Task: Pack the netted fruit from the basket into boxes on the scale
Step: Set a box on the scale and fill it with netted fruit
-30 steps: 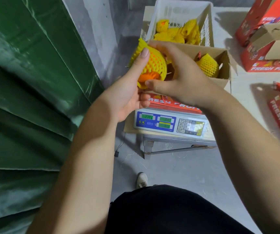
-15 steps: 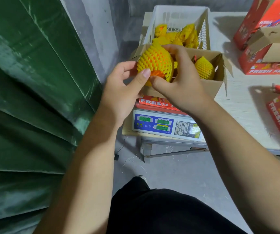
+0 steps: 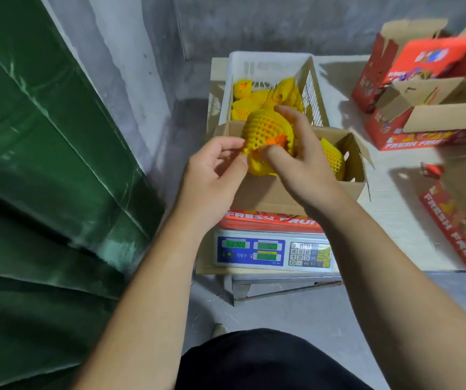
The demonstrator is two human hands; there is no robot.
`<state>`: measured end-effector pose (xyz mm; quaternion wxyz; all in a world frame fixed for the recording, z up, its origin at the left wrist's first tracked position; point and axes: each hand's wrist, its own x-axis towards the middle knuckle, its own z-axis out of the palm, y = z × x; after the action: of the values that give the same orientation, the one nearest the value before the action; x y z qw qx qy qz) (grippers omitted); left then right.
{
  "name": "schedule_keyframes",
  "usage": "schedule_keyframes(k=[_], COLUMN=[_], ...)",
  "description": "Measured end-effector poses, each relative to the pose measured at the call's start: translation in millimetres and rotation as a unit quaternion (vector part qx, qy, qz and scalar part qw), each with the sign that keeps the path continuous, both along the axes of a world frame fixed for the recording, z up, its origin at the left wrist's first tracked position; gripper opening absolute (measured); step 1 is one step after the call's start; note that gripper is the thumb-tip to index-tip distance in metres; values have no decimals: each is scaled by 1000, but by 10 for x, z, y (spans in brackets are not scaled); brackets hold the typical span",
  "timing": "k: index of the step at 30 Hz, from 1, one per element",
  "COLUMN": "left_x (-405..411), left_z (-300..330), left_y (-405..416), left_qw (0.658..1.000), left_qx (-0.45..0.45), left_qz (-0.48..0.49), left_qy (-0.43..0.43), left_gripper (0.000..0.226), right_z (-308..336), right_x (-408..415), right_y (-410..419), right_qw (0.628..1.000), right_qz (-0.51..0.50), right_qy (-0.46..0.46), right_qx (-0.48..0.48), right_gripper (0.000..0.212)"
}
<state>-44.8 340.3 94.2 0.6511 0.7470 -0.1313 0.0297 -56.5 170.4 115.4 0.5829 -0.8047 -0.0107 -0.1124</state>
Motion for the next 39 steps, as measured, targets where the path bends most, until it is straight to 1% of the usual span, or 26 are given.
schedule_keyframes(k=[2,3,5,6,7,8,10,11,13,15,17,19,23,28,31,33,35,36,37,38,39], left_x=[120,176,291,355,422,493,610,654,746,846,951,1072,1501,2411,3028,3408,3737,3890,4024,4140,4243], left_z=[73,101,117,101,68,26,-58,-99,-169,-199,-221,-216,-106,20,-155,-366,-602,-715,-811,-902,-988], left_y=[37,62,103,117,125,136,158,172,183,156,103,24,-203,-592,-849,-999,-1139,-1208,-1282,-1364,-1443], left_qw=[998,996,993,993,993,994,992,991,989,986,984,982,968,949,915,876,822,789,757,730,714], left_qx=[10,22,59,76,88,97,116,124,140,158,174,182,242,297,384,462,546,584,615,637,649], left_qz=[-52,-78,-95,-85,-66,-41,-4,1,-7,-11,-12,-17,-62,-102,-119,-133,-160,-181,-201,-213,-215], left_qy=[22,28,31,30,30,34,48,53,53,45,40,39,36,39,38,28,32,54,87,124,154], left_gripper=[23,25,28,29,31,32,30,28,26,26,26,25,23,22,27,28,31,34,37,41,45], right_z=[-7,-4,-37,-61,-84,-102,-113,-116,-124,-125,-135,-141,-84,-157,-483,-794,-1129,-1287,-1432,-1571,-1698], right_x=[112,161,266,325,382,435,514,548,614,701,828,991,1474,2304,2936,3336,3661,3797,3919,4025,4113], right_y=[23,42,62,57,37,3,-91,-140,-223,-274,-304,-352,-604,-1292,-1639,-1756,-1803,-1813,-1821,-1828,-1831], right_qw=[996,996,997,995,994,993,979,971,968,975,977,976,960,929,899,867,825,807,797,797,805], right_qz=[10,-11,-69,-84,-80,-56,24,57,66,37,32,49,88,130,152,161,181,189,191,186,173], right_qy=[44,34,-31,-55,-58,-43,25,51,60,60,64,60,58,123,192,239,286,303,312,315,314], right_qx=[83,84,33,3,-39,-95,-200,-226,-234,-213,-202,-205,-259,-323,-364,-406,-452,-470,-480,-481,-473], right_gripper=[63,61,53,51,53,60,73,72,58,48,43,40,40,47,55,63,67,67,66,66,66])
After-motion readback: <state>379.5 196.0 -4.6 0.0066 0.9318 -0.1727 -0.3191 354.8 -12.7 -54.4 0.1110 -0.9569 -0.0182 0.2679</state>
